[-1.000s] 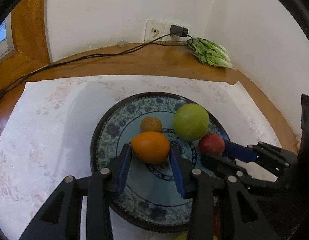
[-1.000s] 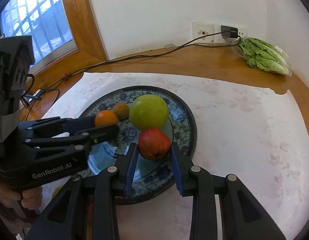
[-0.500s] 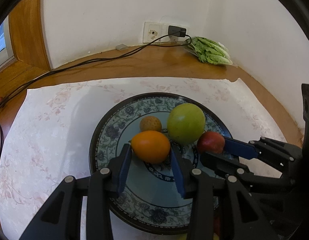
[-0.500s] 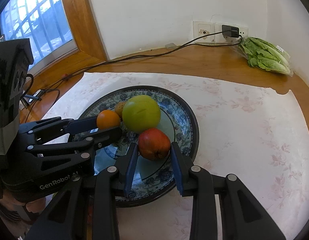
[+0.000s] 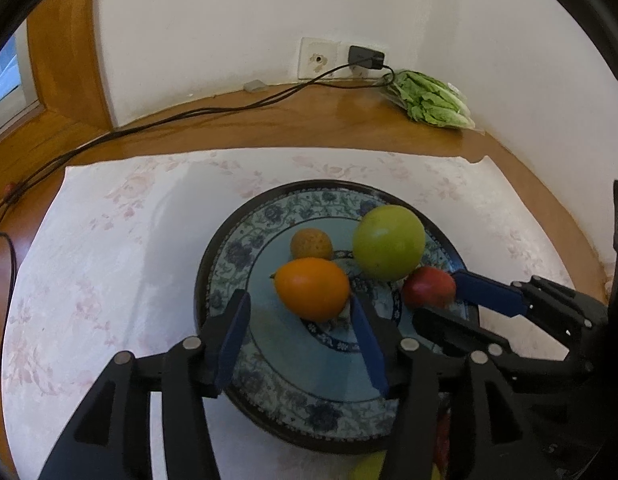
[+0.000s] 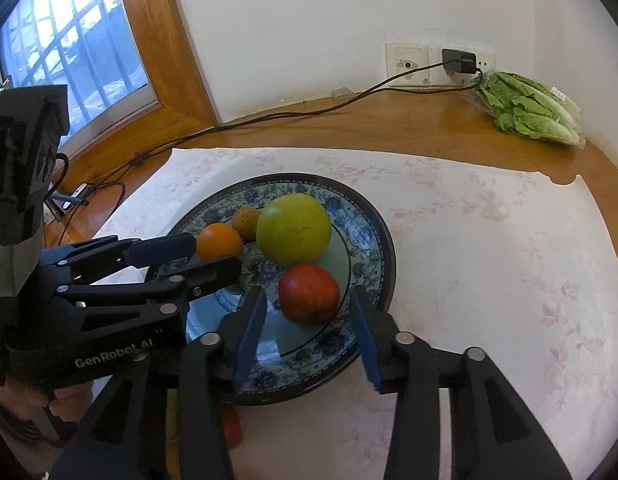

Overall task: Organize fruits
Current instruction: 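Place the red apple and orange on the blue plate, opening both tools, then withdraw both tools from the plate back toward the remaining fruits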

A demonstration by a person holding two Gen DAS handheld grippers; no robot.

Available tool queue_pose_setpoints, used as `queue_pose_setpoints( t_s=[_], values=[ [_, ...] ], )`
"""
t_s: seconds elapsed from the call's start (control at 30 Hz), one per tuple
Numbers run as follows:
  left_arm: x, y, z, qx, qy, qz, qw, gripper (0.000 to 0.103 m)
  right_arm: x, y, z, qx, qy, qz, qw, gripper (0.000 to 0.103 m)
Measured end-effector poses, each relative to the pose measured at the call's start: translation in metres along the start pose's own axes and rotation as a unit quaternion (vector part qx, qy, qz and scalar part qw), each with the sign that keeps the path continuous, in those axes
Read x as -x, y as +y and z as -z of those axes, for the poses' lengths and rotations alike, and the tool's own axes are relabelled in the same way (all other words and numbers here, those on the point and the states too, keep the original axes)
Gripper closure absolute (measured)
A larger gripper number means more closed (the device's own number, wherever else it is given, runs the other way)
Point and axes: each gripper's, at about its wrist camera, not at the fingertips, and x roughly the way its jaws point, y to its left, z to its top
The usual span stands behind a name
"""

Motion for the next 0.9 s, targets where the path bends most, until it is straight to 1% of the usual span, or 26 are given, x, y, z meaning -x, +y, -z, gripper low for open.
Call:
queue_pose_setpoints(
  t_s=[0.2,0.3,0.43,0.53,0.67,0.9],
  values=[
    [0.011,0.002,0.004,0.016,0.013,0.007,0.9998,0.041,0.012,0.003,0.005,0.002,-0.002,-0.004,1.0,0.047],
    [0.018,0.002,0.007,0.021,0.017,0.008,0.9996,0.038,0.019,0.004,0.008,-0.002,-0.009,0.005,1.0,0.041],
    [0.029,0.0,0.011,0.025,0.013,0.01,0.9995,0.036,0.028,0.004,0.012,-0.008,-0.015,0.004,1.0,0.041],
    [0.036,0.001,0.014,0.029,0.017,0.005,0.9994,0.036,0.033,0.002,0.014,-0.019,-0.017,0.003,1.0,0.041],
    [0.048,0.002,0.018,0.035,0.014,0.011,0.9992,0.036,0.039,0.002,0.018,-0.032,-0.015,-0.005,0.999,0.041],
    [0.062,0.003,0.027,0.045,0.013,0.02,0.9987,0.035,0.051,0.006,0.027,-0.036,-0.01,0.0,0.999,0.041]
  ],
)
